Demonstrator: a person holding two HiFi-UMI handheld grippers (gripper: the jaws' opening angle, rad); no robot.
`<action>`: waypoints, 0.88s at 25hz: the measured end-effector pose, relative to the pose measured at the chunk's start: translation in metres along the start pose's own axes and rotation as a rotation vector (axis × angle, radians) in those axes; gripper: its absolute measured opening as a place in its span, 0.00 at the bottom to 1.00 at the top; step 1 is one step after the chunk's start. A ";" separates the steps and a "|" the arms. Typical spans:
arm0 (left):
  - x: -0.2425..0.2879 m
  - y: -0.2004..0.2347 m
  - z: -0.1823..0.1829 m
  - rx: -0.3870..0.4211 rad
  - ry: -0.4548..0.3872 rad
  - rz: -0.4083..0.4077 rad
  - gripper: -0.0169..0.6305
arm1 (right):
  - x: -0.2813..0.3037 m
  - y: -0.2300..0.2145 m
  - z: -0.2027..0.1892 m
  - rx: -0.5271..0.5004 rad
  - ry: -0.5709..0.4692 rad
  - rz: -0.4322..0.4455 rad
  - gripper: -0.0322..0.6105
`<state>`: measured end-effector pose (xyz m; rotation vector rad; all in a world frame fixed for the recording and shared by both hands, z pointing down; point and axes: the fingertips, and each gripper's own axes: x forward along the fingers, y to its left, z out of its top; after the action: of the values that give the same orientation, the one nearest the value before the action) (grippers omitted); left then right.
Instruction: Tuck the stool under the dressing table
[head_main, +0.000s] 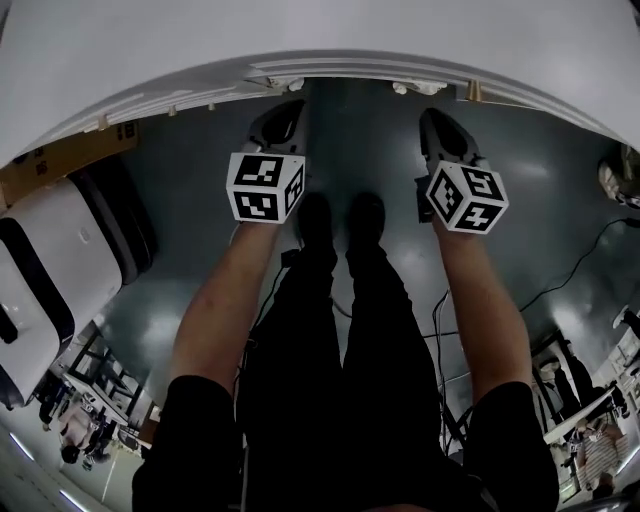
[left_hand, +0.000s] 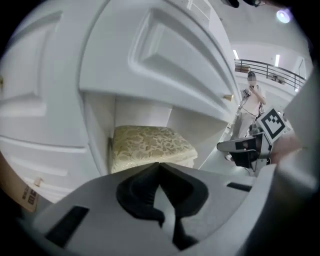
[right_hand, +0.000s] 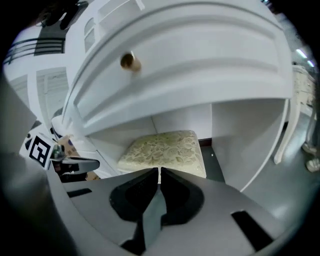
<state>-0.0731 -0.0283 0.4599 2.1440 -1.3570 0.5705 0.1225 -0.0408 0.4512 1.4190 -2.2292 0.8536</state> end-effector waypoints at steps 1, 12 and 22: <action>-0.018 -0.005 0.008 0.001 0.005 0.001 0.04 | -0.020 0.007 0.006 0.027 0.001 0.002 0.10; -0.214 -0.111 0.101 0.000 -0.001 -0.073 0.04 | -0.202 0.117 0.105 0.025 -0.085 0.094 0.10; -0.324 -0.186 0.182 0.009 -0.058 -0.077 0.04 | -0.333 0.190 0.145 -0.102 -0.056 0.241 0.10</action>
<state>-0.0228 0.1434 0.0852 2.2255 -1.2978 0.4884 0.0962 0.1504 0.0898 1.1587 -2.4843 0.7692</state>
